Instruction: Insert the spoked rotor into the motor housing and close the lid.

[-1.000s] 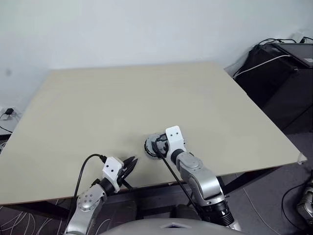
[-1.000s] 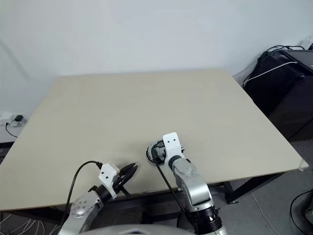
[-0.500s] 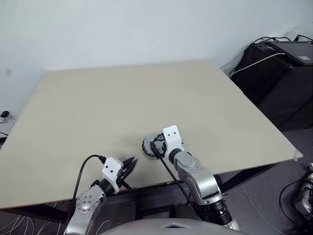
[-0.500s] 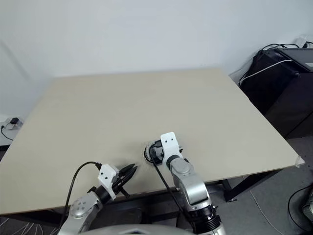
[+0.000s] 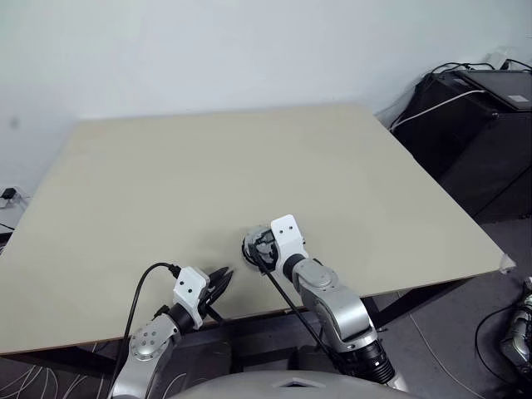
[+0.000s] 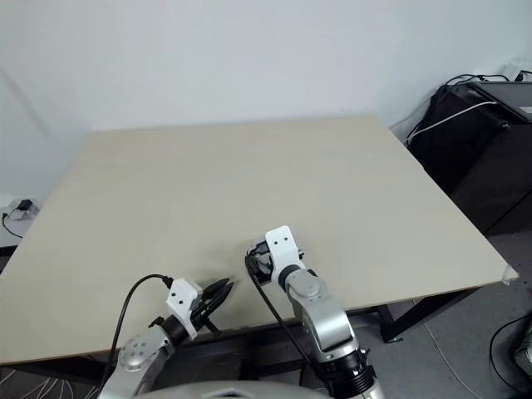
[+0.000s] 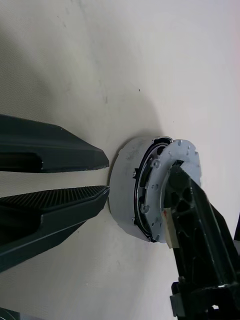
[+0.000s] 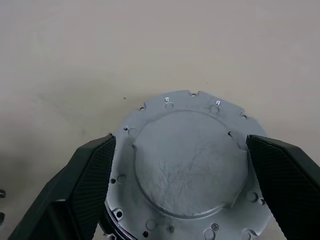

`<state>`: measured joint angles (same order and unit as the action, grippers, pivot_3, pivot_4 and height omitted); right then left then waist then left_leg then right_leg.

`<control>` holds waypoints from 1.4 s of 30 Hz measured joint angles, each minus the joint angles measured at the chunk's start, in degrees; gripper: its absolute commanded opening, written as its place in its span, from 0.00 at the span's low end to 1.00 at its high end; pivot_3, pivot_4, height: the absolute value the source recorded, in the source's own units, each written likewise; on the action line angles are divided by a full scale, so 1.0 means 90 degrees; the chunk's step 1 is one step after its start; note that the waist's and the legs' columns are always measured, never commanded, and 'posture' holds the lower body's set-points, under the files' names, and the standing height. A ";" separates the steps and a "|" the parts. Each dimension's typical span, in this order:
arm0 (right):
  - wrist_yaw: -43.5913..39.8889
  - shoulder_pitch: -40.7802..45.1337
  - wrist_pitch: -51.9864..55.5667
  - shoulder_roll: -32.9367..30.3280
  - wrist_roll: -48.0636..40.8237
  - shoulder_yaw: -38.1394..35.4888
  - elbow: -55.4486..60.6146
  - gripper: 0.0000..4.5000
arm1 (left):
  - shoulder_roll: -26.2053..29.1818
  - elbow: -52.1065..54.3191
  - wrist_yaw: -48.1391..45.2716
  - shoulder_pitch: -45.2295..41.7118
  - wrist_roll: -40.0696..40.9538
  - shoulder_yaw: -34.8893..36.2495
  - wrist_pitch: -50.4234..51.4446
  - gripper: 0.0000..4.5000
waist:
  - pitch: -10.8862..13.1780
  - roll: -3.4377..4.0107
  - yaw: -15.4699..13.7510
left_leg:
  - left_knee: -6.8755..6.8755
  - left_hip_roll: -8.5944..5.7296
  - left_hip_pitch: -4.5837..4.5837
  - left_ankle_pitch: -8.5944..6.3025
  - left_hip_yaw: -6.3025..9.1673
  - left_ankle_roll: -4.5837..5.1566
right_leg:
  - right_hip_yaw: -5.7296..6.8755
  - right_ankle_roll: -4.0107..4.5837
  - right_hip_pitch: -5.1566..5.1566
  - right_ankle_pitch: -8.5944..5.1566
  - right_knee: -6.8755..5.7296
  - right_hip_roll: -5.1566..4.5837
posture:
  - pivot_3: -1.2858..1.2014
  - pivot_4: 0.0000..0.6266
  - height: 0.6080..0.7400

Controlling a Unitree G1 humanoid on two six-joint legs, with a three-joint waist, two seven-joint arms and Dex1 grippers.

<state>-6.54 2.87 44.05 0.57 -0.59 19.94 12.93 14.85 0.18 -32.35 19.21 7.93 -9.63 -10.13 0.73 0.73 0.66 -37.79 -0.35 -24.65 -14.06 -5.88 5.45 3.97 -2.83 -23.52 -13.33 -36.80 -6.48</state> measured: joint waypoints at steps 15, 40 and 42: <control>-0.0137 0.0042 -0.0057 -0.0108 0.0084 0.0053 -0.0188 0.73 | -0.0012 0.0000 0.0031 0.0001 0.0000 0.0001 -0.0001 0.13 | 0.0000 -0.0001 0.0000 | 0.0002 0.0000 0.0000 0.0000 0.0000 0.0000 | -0.0001 0.0001 0.0000 -0.0001 0.0002 -0.0001 | 0.52 0.00 1.00; -0.1461 0.0568 -0.0243 -0.0913 -0.0218 0.0116 -0.0508 0.73 | -0.0120 -0.0001 0.0107 -0.0020 -0.0001 -0.0003 -0.0034 0.13 | 0.0000 -0.0007 0.0001 | -0.0002 0.0002 0.0003 -0.0001 0.0001 0.0003 | -0.0001 0.0001 0.0000 0.0001 0.0000 -0.0003 | 0.52 0.00 1.00; -0.1466 0.0590 -0.0242 -0.0928 -0.0214 0.0117 -0.0534 0.73 | -0.0124 -0.0001 0.0110 -0.0018 -0.0001 -0.0003 -0.0036 0.13 | -0.0001 -0.0008 0.0000 | -0.0002 0.0002 0.0003 -0.0001 0.0001 0.0003 | -0.0001 0.0003 0.0000 0.0004 -0.0001 -0.0003 | 0.52 0.00 1.00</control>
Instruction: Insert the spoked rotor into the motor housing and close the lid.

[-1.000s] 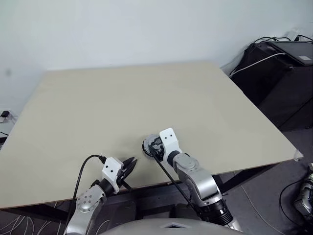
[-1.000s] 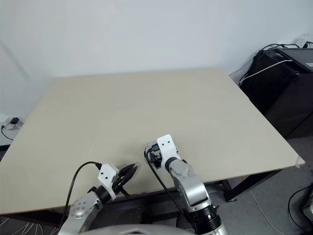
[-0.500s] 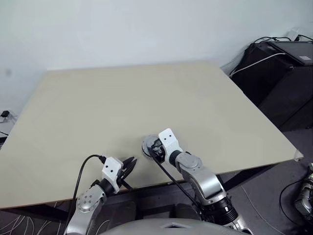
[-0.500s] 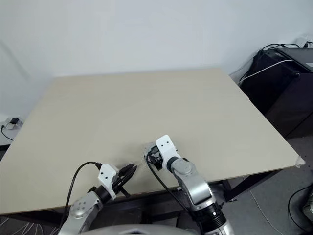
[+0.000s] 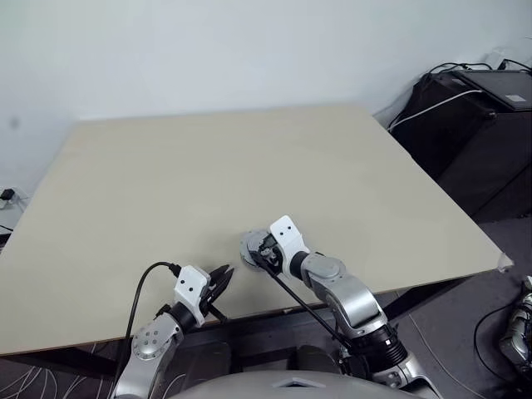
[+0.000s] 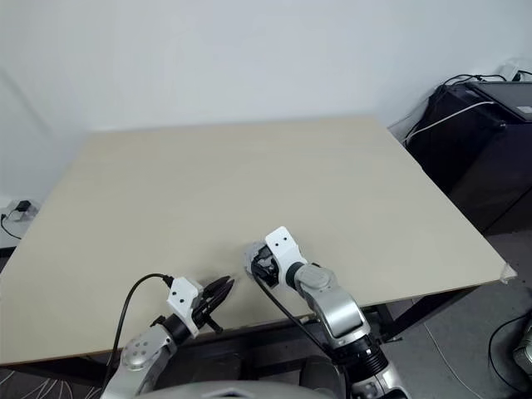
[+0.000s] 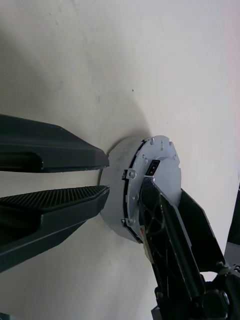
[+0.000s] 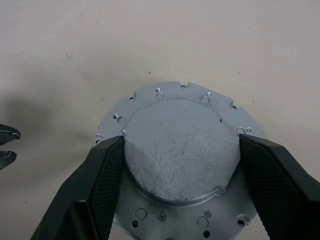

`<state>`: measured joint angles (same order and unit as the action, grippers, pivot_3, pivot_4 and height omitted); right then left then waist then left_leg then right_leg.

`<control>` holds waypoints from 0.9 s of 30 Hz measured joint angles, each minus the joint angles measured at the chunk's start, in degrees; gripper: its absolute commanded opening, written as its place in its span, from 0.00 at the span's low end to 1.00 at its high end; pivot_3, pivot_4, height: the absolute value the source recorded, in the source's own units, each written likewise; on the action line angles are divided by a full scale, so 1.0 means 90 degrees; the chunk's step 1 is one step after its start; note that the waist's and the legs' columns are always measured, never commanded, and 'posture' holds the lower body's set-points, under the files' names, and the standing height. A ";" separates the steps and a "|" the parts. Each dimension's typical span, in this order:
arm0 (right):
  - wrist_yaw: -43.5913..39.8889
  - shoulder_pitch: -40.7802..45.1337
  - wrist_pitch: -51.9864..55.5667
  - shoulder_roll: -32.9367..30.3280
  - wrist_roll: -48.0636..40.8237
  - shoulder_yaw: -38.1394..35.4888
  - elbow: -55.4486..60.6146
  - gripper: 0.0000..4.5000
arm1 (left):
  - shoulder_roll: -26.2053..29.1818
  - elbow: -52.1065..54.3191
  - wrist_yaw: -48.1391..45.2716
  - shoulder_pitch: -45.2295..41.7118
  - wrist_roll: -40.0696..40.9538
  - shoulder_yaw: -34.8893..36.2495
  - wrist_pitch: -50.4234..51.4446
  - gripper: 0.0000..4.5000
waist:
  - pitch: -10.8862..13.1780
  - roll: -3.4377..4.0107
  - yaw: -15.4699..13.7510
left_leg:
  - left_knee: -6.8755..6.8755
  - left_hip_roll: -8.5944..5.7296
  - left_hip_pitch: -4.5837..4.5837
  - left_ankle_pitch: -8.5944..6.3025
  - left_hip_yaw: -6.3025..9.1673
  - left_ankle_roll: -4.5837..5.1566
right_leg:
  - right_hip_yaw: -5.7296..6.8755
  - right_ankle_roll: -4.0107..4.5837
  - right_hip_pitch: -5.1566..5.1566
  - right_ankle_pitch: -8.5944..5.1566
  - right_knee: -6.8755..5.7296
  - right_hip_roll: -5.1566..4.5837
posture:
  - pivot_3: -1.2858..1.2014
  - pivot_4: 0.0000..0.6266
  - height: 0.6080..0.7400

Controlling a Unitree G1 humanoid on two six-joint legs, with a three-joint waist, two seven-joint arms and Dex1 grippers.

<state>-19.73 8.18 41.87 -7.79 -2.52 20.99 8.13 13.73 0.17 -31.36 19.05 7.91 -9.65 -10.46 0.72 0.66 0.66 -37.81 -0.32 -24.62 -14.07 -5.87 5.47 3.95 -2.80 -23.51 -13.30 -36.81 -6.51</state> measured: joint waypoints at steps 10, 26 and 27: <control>-0.0241 0.0178 0.0282 -0.0195 -0.0038 -0.0007 -0.0005 0.73 | -0.0012 0.0000 0.0003 -0.0003 0.0000 -0.0001 -0.0001 0.13 | -0.0005 -0.0005 -0.0004 | -0.0001 0.0000 0.0000 0.0000 0.0000 0.0000 | 0.0000 0.0001 0.0001 0.0003 0.0001 -0.0002 | 0.52 0.00 1.00; -0.0408 0.0246 0.0353 -0.0383 -0.0039 0.0028 0.0014 0.73 | -0.0059 0.0000 -0.0004 -0.0003 -0.0001 -0.0049 -0.0006 0.13 | -0.0015 -0.0001 -0.0017 | -0.0001 -0.0002 -0.0002 0.0000 0.0000 0.0001 | 0.0000 0.0001 0.0002 0.0002 0.0005 -0.0006 | 0.52 0.00 1.00; -0.0416 0.0263 0.0368 -0.0418 -0.0031 0.0059 0.0023 0.73 | -0.0058 0.0000 -0.0004 -0.0003 -0.0001 -0.0049 -0.0008 0.13 | -0.0017 0.0000 -0.0018 | -0.0001 -0.0002 -0.0001 0.0000 0.0000 0.0000 | 0.0000 0.0001 0.0002 0.0002 0.0005 -0.0007 | 0.52 0.00 1.00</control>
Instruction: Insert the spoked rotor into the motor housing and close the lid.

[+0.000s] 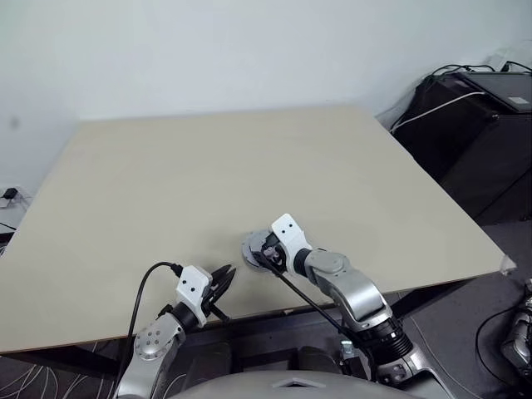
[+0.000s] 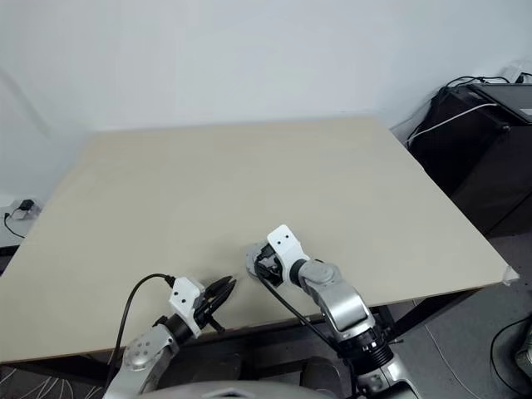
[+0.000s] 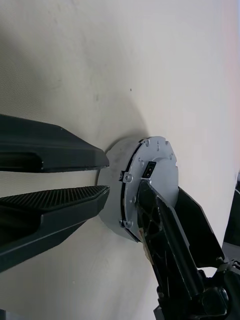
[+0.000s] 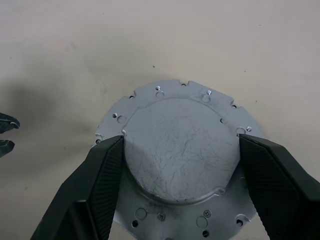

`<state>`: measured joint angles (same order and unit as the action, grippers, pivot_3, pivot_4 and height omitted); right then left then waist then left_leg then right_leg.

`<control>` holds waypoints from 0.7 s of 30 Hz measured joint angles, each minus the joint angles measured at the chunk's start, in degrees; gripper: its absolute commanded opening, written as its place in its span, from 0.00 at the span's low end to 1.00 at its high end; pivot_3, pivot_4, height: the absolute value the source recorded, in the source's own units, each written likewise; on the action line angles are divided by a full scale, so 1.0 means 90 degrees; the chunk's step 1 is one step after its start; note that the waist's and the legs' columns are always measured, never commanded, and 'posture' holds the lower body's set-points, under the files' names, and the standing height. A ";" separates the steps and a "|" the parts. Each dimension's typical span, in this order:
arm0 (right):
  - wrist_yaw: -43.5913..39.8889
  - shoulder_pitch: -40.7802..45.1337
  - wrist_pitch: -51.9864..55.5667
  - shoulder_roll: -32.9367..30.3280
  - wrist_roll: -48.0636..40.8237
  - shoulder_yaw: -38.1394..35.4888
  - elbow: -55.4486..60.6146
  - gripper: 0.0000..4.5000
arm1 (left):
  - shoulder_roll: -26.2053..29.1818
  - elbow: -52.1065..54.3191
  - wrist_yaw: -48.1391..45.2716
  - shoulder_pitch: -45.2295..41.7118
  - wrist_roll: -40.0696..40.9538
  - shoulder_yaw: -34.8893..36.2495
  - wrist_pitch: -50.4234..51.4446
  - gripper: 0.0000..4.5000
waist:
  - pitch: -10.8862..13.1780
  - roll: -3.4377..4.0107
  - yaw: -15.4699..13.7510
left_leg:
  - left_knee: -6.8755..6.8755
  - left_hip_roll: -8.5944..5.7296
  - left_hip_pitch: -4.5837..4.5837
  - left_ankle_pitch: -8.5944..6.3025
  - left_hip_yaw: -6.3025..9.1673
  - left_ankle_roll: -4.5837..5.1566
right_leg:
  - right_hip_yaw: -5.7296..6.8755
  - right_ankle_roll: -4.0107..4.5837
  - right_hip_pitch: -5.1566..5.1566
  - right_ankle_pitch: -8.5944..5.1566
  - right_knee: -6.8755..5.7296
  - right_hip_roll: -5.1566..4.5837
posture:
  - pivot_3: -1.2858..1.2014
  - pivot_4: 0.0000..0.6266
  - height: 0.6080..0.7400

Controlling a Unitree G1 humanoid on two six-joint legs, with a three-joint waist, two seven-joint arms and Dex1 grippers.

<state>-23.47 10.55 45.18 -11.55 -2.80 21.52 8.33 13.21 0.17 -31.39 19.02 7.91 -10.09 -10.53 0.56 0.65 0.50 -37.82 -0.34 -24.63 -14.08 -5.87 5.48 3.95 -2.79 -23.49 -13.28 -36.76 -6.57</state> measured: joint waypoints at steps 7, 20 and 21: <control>-0.0033 0.0016 0.0048 -0.0134 0.0011 0.0061 0.0078 0.73 | 0.0002 -0.0001 -0.0010 -0.0001 0.0000 0.0000 -0.0006 0.13 | -0.0004 0.0002 -0.0037 | 0.0000 -0.0001 -0.0002 -0.0001 0.0000 0.0001 | 0.0000 0.0000 0.0002 0.0000 0.0005 -0.0002 | 0.52 0.00 1.00; 0.0004 0.0187 0.0471 -0.0004 0.0008 0.0055 0.0038 0.73 | -0.0027 -0.0001 -0.0004 -0.0019 0.0003 0.0001 0.0007 0.13 | -0.0024 -0.0006 -0.0031 | 0.0001 0.0001 0.0002 -0.0001 0.0001 0.0001 | -0.0001 0.0000 0.0002 0.0000 0.0002 -0.0001 | 0.52 0.00 1.00; 0.0001 0.0198 0.0499 -0.0002 0.0008 0.0058 0.0035 0.73 | -0.0030 -0.0001 0.0001 -0.0020 0.0004 0.0001 0.0011 0.13 | -0.0029 -0.0006 -0.0031 | 0.0001 0.0001 0.0002 -0.0001 0.0001 0.0001 | -0.0001 0.0000 0.0003 0.0000 0.0002 -0.0001 | 0.52 0.00 1.00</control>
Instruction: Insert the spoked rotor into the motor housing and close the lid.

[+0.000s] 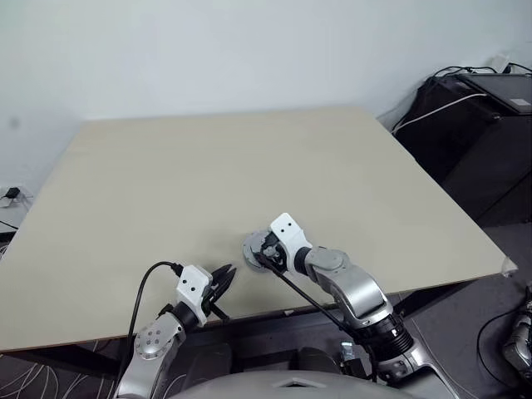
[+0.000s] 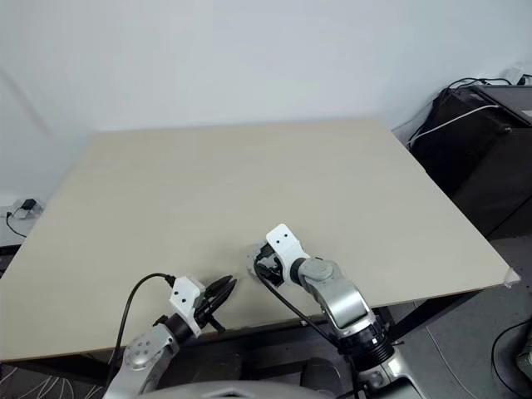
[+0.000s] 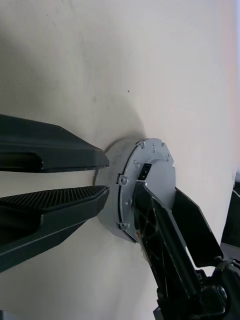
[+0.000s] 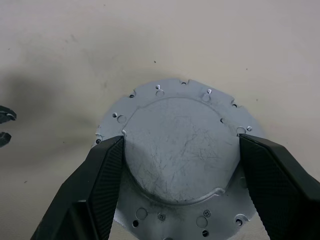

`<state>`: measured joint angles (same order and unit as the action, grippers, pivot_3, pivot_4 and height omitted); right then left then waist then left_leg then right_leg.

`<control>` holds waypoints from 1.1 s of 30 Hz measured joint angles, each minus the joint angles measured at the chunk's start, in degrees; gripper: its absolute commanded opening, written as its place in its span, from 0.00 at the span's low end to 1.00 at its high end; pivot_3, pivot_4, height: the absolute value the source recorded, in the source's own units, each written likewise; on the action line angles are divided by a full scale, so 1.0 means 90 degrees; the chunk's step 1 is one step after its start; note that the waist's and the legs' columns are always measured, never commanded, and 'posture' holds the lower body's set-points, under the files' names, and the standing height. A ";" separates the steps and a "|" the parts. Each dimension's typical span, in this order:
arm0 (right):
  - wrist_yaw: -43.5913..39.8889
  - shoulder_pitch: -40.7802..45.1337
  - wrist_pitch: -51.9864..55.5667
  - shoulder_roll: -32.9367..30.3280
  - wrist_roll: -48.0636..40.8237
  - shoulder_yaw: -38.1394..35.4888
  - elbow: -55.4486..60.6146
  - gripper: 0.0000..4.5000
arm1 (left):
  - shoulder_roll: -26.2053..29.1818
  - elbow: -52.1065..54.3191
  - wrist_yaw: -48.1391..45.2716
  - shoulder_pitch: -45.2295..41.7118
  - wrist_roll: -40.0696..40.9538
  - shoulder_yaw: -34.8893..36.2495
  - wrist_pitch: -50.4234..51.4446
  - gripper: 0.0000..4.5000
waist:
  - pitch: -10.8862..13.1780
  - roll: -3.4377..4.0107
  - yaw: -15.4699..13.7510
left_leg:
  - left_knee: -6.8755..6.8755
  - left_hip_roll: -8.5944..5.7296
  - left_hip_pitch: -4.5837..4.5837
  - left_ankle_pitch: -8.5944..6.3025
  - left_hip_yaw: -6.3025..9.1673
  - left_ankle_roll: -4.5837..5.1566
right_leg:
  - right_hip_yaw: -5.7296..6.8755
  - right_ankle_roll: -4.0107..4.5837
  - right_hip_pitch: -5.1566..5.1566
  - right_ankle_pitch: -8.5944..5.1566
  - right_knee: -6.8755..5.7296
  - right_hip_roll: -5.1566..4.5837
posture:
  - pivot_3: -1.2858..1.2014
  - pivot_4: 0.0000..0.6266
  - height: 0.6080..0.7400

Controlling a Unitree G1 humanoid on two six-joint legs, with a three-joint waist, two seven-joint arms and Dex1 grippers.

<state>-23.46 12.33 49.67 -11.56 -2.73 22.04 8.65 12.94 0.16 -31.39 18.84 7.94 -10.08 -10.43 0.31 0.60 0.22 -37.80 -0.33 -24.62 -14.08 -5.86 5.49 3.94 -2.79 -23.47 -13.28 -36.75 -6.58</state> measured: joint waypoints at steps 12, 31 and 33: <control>-0.0299 0.0342 -0.0014 -0.0549 0.0177 0.0691 0.0071 0.73 | 0.0001 -0.0001 0.0004 -0.0109 -0.0001 0.0003 0.0035 0.13 | -0.0016 0.0013 -0.0007 | 0.0002 -0.0001 0.0000 -0.0001 0.0000 0.0002 | 0.0003 0.0000 0.0001 -0.0002 0.0009 -0.0004 | 0.52 0.00 1.00; -0.0484 0.0400 -0.0189 -0.0714 0.0332 0.0870 0.0073 0.73 | -0.0124 -0.0203 0.0543 -0.1017 -0.0043 0.0352 0.0732 0.13 | -0.0037 -0.0013 -0.0059 | 0.0009 -0.0001 0.0002 -0.0006 0.0002 0.0010 | 0.0017 -0.0002 0.0010 0.0000 0.0028 0.0000 | 0.52 0.00 1.00; -0.0484 0.0390 -0.0193 -0.0712 0.0334 0.0854 0.0069 0.73 | -0.0098 -0.0379 0.0496 -0.1363 -0.0001 0.0400 0.0957 0.13 | -0.0042 -0.0022 -0.0067 | 0.0007 -0.0001 0.0001 -0.0005 0.0002 0.0010 | 0.0021 -0.0003 0.0011 0.0001 0.0029 0.0000 | 0.52 0.00 1.00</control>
<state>-27.82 15.84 47.93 -17.97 0.27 29.73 9.27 12.06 -3.26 -26.92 6.57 7.93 -6.48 -1.82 -0.07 0.40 -0.39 -37.74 -0.34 -24.61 -14.13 -5.85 5.58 4.13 -2.82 -23.37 -13.27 -36.49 -6.59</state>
